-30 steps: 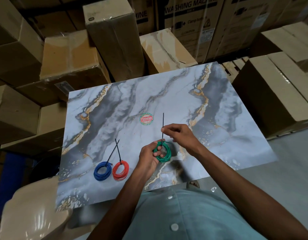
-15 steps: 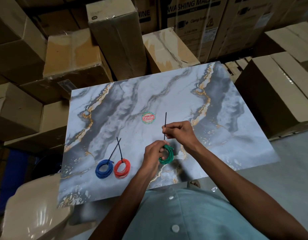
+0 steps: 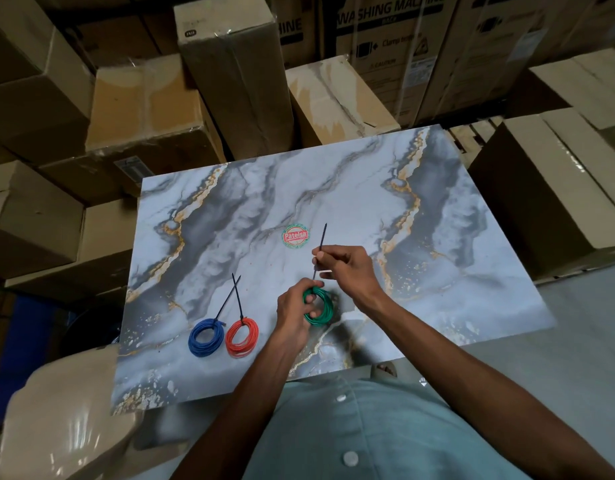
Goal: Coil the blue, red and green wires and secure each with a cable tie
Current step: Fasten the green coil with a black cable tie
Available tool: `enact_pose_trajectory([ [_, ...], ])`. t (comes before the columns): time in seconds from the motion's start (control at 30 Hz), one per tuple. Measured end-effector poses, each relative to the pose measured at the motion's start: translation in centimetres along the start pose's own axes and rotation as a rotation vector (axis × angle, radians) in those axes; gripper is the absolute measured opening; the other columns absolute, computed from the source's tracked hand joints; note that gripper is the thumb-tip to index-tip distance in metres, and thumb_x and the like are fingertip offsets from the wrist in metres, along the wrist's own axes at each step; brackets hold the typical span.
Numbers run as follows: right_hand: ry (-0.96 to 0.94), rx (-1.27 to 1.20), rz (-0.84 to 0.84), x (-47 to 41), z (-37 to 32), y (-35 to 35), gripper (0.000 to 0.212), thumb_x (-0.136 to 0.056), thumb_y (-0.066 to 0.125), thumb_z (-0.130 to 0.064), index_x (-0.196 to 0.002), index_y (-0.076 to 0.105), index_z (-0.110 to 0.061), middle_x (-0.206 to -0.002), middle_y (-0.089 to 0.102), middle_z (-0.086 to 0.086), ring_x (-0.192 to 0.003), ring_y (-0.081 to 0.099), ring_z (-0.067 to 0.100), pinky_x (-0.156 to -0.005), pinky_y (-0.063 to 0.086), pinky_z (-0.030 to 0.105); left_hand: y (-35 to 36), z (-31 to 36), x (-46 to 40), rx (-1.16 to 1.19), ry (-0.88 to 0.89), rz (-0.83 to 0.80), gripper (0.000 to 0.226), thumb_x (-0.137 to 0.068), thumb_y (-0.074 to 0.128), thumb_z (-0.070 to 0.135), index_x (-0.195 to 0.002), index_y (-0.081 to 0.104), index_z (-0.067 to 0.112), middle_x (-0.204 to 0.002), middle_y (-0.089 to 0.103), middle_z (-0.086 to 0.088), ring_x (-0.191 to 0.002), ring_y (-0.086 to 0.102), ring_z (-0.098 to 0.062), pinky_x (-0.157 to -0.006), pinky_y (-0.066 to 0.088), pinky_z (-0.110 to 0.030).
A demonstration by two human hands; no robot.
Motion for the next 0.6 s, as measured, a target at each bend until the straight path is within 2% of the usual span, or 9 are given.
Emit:
enact_pose_trajectory([
  [0.1,0.052,-0.13,-0.014,-0.3,0.1,0.4,0.014,-0.098,0.062,-0.001,-0.097,0.076,-0.003,-0.083,0.074,0.014,-0.075,0.069,0.024,-0.072,0.061,0.03,0.4,0.5,0.0,-0.01,0.013,-0.026,0.013,-0.079,0.07,0.021,-0.075,0.073,0.009,-0.06,0.038,-0.002,-0.041,0.034,-0.009,-0.046,0.027,-0.024],
  [0.2,0.153,-0.185,0.023,-0.9,1.0,0.0,0.014,-0.095,0.06,0.005,-0.096,0.074,0.004,-0.077,0.071,0.014,-0.068,0.066,0.024,-0.061,0.055,0.024,1.1,0.8,0.4,-0.015,0.033,-0.059,0.009,-0.08,0.066,0.01,-0.078,0.071,0.003,-0.06,0.035,-0.004,-0.041,0.031,-0.01,-0.043,0.023,-0.023],
  [0.4,0.196,-0.092,0.127,-2.0,1.4,0.4,0.019,-0.085,0.059,0.009,-0.08,0.076,0.002,-0.065,0.069,0.013,-0.06,0.062,0.025,-0.057,0.054,0.026,0.4,0.8,1.0,-0.016,0.041,0.01,0.015,-0.078,0.065,0.01,-0.083,0.073,-0.002,-0.059,0.036,-0.004,-0.04,0.035,-0.011,-0.04,0.025,-0.022],
  [0.6,0.236,-0.043,0.142,-2.1,2.5,1.1,0.021,-0.085,0.056,0.009,-0.077,0.075,0.005,-0.063,0.069,0.014,-0.057,0.063,0.024,-0.057,0.056,0.025,-0.3,-0.5,1.0,0.043,-0.048,0.018,0.015,-0.075,0.066,0.013,-0.082,0.071,0.0,-0.06,0.04,-0.007,-0.036,0.034,-0.011,-0.041,0.028,-0.022],
])
Point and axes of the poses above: each hand's wrist, its own x-axis away from the middle knuckle, its own y-axis out of the palm, z = x × y, the point moved 10 cm from there along -x, towards the middle knuckle
